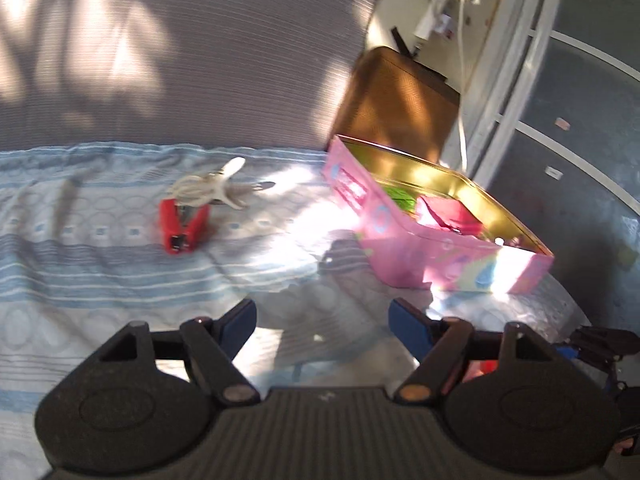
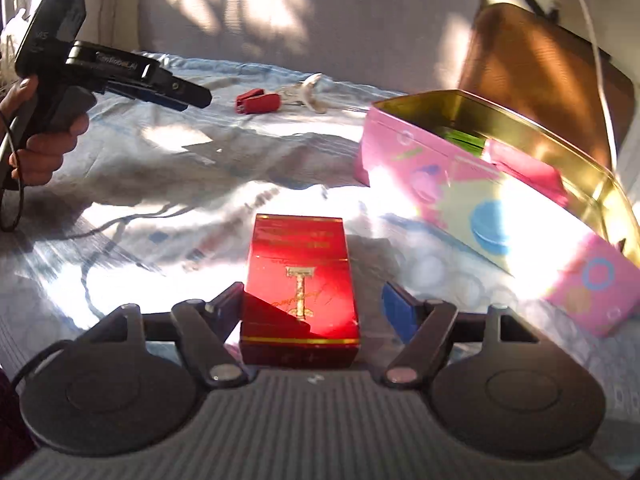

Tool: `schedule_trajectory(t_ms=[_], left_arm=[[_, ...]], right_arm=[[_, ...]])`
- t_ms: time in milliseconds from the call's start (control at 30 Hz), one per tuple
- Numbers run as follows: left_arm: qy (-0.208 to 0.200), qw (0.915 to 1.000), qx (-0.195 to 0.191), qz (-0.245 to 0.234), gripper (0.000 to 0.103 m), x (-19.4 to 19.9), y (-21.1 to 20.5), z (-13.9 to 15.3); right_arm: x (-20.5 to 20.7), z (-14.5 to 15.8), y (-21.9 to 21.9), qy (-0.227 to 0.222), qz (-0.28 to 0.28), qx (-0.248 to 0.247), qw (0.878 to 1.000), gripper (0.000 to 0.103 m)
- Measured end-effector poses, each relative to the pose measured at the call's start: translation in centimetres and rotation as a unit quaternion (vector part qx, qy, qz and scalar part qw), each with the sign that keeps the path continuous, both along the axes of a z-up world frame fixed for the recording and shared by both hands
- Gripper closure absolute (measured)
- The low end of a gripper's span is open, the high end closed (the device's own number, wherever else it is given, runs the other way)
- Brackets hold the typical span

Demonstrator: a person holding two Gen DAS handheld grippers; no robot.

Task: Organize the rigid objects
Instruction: 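Carry the red box in the right tool and drop it into the tin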

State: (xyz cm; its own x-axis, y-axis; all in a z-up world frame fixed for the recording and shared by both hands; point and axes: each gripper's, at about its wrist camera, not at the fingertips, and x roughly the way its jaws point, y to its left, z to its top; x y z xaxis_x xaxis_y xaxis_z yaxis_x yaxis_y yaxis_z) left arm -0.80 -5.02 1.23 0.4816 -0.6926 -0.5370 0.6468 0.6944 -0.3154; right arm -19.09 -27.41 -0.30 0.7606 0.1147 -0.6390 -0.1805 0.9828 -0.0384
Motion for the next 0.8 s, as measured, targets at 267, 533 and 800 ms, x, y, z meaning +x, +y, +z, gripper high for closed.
schedule_trajectory(t_ms=[267, 533, 800], left_arm=[[0.027, 0.9938, 0.021, -0.106, 0.028, -4.1, -8.5, -0.8], [0.036, 0.9894, 0.056, -0.129, 0.037, -5.9, -10.2, -2.0], [-0.023, 0.9929, 0.012, -0.117, 0.043, -2.0, -13.1, 5.3]], right_arm=[[-2.9, -1.0, -1.7, -0.021, -0.038, 0.056, 0.997, 0.027], [-2.3, -1.6, -1.0, -0.04, -0.028, 0.069, 0.996, 0.044], [0.5, 3.0, -3.6, -0.138, -0.053, 0.066, 0.987, 0.044]])
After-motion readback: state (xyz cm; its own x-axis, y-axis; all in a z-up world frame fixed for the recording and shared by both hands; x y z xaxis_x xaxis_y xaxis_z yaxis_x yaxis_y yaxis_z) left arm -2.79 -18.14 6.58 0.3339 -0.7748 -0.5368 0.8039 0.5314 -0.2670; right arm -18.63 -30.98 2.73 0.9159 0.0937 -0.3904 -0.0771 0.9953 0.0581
